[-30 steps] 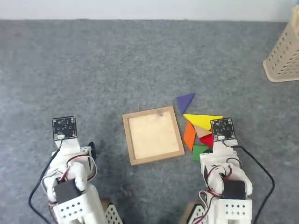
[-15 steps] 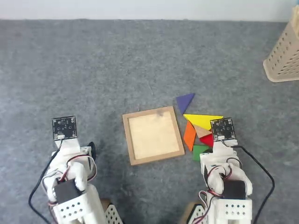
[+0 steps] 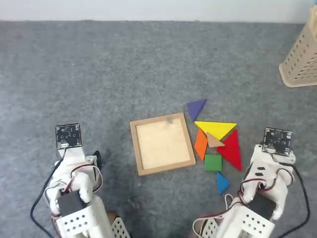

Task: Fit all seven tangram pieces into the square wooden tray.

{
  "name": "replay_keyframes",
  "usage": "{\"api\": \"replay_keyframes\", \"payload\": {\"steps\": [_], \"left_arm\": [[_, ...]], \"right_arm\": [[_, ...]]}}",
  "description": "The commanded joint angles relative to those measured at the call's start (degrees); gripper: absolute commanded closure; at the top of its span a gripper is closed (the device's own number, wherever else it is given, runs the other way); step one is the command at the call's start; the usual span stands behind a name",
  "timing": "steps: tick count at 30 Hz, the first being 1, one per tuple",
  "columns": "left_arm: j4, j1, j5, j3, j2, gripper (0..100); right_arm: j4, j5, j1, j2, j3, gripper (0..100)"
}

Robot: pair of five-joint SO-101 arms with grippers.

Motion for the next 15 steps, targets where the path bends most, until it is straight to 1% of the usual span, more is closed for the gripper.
{"api": "replay_keyframes", "payload": {"steps": [1,3,6,8,11,15], "left_arm": [[0.2,0.3,0.5,-0.3,-0.7,77],[0.2,0.3,0.5,-0.3,-0.7,77],[0.2,0.3,0.5,-0.3,-0.7,77],[0.2,0.3,0.5,-0.3,-0.7,77],[0.2,0.3,0.5,-0.3,-0.7,77],[0.2,0.3,0.5,-0.3,-0.7,77]], "right_arm": [[4.3,0.8,1.5,-0.9,-5.7,98.9],[8.7,0.8,0.0,-0.8,-9.8,98.9],[16.7,1.1,-5.5,-0.1,-15.1,98.9],[20.1,0.9,-9.3,2.6,-16.8,98.8],[21.0,0.9,-13.5,11.0,-17.3,98.8],[20.8,0.8,-16.1,26.7,-22.3,98.8]]}}
